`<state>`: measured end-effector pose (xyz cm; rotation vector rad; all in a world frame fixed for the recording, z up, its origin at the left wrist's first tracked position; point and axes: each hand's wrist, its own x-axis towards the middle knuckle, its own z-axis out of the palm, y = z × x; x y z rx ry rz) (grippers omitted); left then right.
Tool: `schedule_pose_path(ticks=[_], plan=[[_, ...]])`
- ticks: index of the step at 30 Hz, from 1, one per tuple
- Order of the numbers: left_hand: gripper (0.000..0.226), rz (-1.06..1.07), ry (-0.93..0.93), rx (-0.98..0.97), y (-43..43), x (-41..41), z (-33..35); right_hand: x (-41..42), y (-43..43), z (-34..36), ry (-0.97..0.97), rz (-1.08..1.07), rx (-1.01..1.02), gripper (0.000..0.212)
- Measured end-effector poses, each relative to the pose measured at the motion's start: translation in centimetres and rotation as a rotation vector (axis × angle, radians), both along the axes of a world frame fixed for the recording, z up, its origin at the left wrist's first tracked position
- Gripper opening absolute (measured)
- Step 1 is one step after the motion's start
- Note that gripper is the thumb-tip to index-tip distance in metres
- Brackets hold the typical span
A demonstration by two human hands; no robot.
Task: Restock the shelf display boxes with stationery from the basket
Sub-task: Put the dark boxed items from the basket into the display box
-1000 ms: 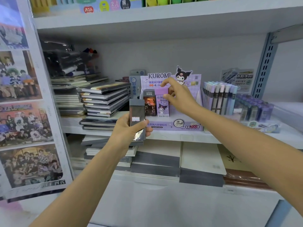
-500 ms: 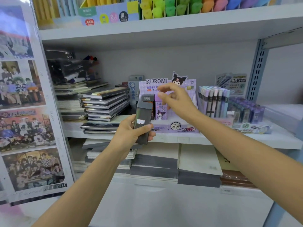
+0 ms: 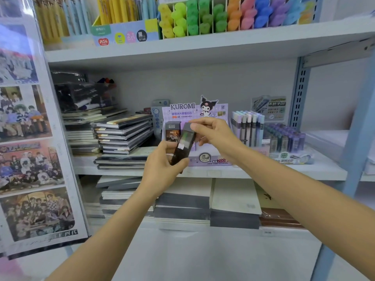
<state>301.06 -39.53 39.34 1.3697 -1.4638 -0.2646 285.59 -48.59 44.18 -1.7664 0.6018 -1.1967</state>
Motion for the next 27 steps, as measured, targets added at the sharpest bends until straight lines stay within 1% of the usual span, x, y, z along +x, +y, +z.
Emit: schedule_pose_path(ticks=[3,4,6,9,10,11,12,14,15,17,19,21,27], plan=[[0.026,-0.205,0.151,0.014,0.2,0.0,0.3,-0.6,-0.2,0.2,0.053,0.041,0.012,0.028],[0.026,-0.26,0.155,0.024,0.2,0.1,0.4,-0.7,-0.3,0.1,0.055,0.048,0.011,0.03],[0.027,-0.348,0.097,0.046,0.2,0.3,0.5,-0.7,-0.4,-0.1,0.033,0.092,0.033,0.035],[0.028,-0.443,0.058,0.064,0.2,0.5,0.3,-0.5,-0.5,-0.2,-0.007,0.102,0.011,0.026],[0.027,-0.427,0.042,0.053,0.1,0.7,0.0,-0.4,-0.5,-0.1,-0.041,0.079,0.012,0.022],[0.028,-0.356,-0.012,0.03,-0.2,1.1,-0.5,-0.3,-0.7,0.0,-0.084,0.045,0.017,0.019],[0.03,-0.229,-0.117,-0.002,-0.5,1.6,-1.0,-0.2,-0.9,0.1,-0.126,0.0,0.014,0.017],[0.039,0.054,-0.437,-0.07,-0.9,2.9,-2.2,0.1,-1.4,0.3,-0.196,-0.1,-0.019,0.016],[0.045,0.136,-0.598,-0.07,-1.3,3.4,-2.7,0.3,-1.7,0.3,-0.218,-0.142,-0.044,0.016],[0.059,0.214,-0.842,0.009,-1.9,4.1,-3.7,0.8,-2.1,0.4,-0.194,-0.206,-0.106,0.016],[0.066,0.277,-0.982,0.063,-2.4,4.4,-4.6,1.6,-2.5,0.3,-0.117,-0.233,-0.166,0.017],[0.069,0.297,-1.019,0.045,-2.5,4.4,-4.9,2.6,-2.9,0.1,-0.055,-0.246,-0.223,0.018],[0.072,0.287,-1.001,0.007,-2.5,4.6,-5.5,5.3,-4.1,-1.3,0.083,-0.286,-0.321,0.015]])
